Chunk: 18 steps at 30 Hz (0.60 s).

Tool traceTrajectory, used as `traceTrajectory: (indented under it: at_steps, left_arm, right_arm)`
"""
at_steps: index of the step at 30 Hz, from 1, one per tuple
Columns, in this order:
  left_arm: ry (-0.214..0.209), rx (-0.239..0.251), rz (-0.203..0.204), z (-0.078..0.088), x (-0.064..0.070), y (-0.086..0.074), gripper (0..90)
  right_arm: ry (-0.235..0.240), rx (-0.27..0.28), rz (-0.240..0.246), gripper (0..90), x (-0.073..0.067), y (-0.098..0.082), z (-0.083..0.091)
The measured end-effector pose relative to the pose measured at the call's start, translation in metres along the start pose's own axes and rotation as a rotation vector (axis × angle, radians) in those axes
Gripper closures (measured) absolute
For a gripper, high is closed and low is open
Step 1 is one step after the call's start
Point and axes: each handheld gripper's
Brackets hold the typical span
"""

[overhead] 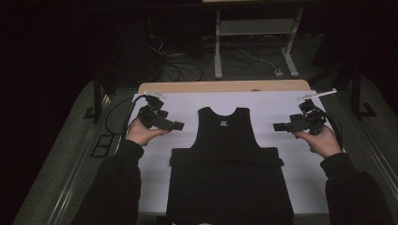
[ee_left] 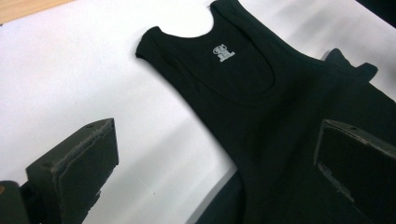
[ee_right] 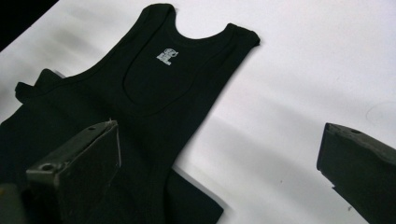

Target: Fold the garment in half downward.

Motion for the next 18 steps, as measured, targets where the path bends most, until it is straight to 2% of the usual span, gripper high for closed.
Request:
traceTrajectory:
  at_steps: [8,18]
  left_arm:
    - [0.008,0.005,0.012,-0.005,-0.008,0.007,0.0]
    - [0.011,-0.006,0.029,-0.013,-0.018,0.007,0.0]
  right_arm:
    - [-0.005,-0.001,0.004,0.0,0.001,0.010,-0.006]
    - [-0.008,-0.013,0.007,0.0,0.004,0.020,-0.017]
Point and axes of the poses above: each handheld gripper's, and its own axes: z roughly backward along the jaws, y roughly out of its top, x roughly to its right, and after that the axes turned 8 degrees about -z, right-handed
